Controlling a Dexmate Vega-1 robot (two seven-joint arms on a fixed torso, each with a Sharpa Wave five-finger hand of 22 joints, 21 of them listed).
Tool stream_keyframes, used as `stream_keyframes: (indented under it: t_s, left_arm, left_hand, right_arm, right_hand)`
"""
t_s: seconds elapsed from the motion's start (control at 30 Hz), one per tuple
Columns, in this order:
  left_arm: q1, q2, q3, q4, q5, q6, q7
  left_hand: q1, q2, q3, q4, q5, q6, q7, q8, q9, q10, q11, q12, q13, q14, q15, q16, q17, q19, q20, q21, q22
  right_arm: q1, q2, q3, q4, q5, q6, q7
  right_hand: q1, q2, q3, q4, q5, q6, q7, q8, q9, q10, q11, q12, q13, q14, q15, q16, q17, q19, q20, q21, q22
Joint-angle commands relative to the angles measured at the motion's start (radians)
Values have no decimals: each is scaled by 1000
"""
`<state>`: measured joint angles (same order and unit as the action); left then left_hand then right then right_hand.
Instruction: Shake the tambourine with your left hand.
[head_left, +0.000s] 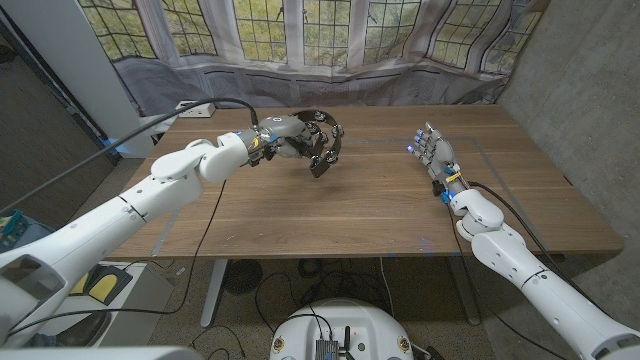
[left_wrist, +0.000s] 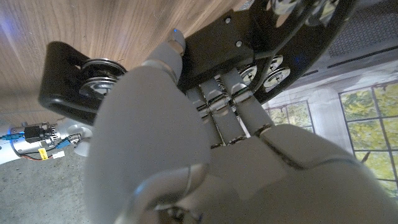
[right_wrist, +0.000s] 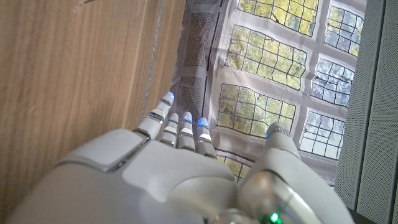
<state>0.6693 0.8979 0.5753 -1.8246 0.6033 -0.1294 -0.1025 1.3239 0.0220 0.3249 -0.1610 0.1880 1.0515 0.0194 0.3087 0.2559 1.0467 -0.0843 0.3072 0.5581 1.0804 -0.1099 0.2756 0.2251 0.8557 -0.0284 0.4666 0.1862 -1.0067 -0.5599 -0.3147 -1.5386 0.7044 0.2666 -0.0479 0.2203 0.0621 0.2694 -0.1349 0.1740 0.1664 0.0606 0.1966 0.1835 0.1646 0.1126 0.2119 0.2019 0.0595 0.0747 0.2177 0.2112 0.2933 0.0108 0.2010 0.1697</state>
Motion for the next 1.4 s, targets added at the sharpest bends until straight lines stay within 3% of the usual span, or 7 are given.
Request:
stream_keyframes:
  t_s: [0.03, 0.33, 1.13, 1.4]
  left_arm:
    - [-19, -8, 20, 38, -19, -29, -34]
    - [-15, -12, 21, 52, -31, -36, -27]
    - [-73, -52, 91, 140, -34, -80, -104]
    - [-72, -60, 108, 148, 9, -69, -77]
  left_hand:
    - [4, 101, 12, 4, 5, -2, 2, 8, 7, 26, -19, 2, 58, 83, -83, 14, 64, -3, -3, 8, 3]
    - [5, 100, 13, 3, 6, -3, 3, 9, 9, 26, -18, 0, 62, 84, -81, 15, 65, -5, -2, 10, 3]
    - [4, 99, 17, 2, 6, -6, 3, 9, 11, 23, -18, -7, 67, 82, -78, 12, 67, -10, -1, 14, 3]
    - [4, 99, 17, 2, 7, -5, 4, 8, 10, 26, -18, -11, 64, 79, -77, 11, 68, -14, 1, 15, 3]
  right_arm:
    - [16, 10, -5, 13, -16, 24, 4]
    - [19, 11, -7, 8, -39, 34, -14]
    - [32, 32, -13, 31, -49, 64, -11]
    - [41, 35, -18, 40, -51, 65, -4]
  right_hand:
    - [10, 3, -6, -2, 2, 15, 0, 6, 4, 15, 1, 8, 4, 12, 4, 6, 4, 13, -2, 5, 4]
    - [5, -1, -11, 1, 1, 64, -26, 20, 4, 36, 0, 13, 4, 9, 9, 3, 5, -22, 17, -10, 4]
    - [13, 3, -8, -2, 2, 76, -13, 19, 4, 40, 1, 11, 4, 9, 2, 1, 3, -19, 6, -7, 4]
    - [14, 4, -8, -3, 2, 76, -14, 17, 4, 41, 1, 11, 4, 12, 3, 1, 3, -16, 5, -6, 4]
